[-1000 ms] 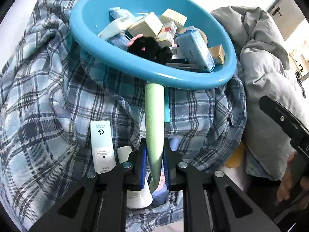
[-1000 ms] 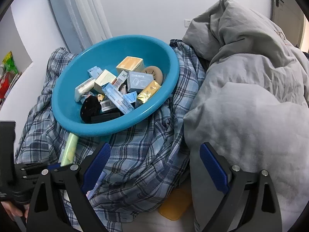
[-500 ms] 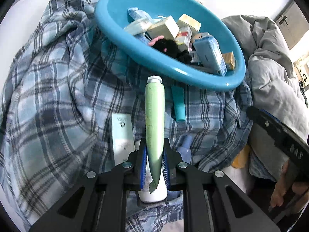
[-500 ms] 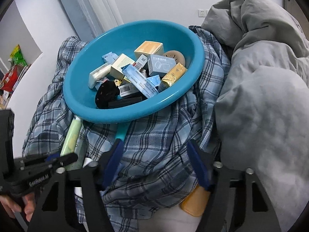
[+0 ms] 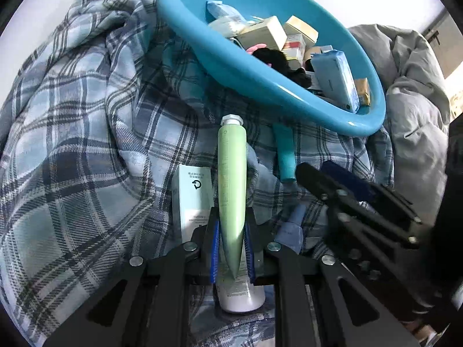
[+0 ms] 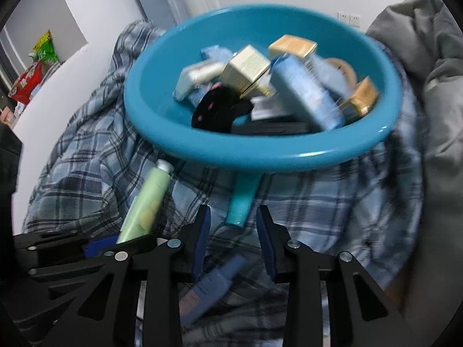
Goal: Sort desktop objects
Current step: 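Lower the right tool onto the teal tube while the left tool holds the green tube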
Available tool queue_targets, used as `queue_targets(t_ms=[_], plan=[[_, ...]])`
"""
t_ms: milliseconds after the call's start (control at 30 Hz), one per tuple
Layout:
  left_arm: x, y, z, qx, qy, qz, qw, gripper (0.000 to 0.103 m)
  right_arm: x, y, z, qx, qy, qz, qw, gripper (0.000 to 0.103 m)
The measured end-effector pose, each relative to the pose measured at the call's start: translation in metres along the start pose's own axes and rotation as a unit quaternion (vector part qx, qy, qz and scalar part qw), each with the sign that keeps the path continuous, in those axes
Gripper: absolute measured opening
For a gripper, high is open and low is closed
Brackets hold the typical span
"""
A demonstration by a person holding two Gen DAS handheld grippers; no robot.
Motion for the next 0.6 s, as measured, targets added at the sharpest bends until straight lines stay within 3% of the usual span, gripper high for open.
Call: queue_targets(t_ms=[133,400,600], plan=[[0.0,-0.001,0.002,0.001,0.006,0.003,1.0,0.016,0.002,0.01,0.001,0.02,-0.007,0.004,1.0,0.032],[0.001,0.0,0.008,0.005,0.019,-0.002,0.9998,0.016,-0.002,0.019,0.002,0.004,0.004,0.017,1.0,0.032],[0.0,0.001,0.006,0.007,0.014,-0.003,0.9999,0.016,0.004,0.033,0.005,0.043,-0.002,0.003,0.999,0.032]])
Point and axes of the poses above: each gripper's, at about its wrist camera, not at the fingertips, and y roughly the way its jaws point, z to its right, x to its underside, the point moved 9 cm from there along y, roughly the way its jaws point, and after that the axes turned 9 degrees about y, right-handed, at the moved point
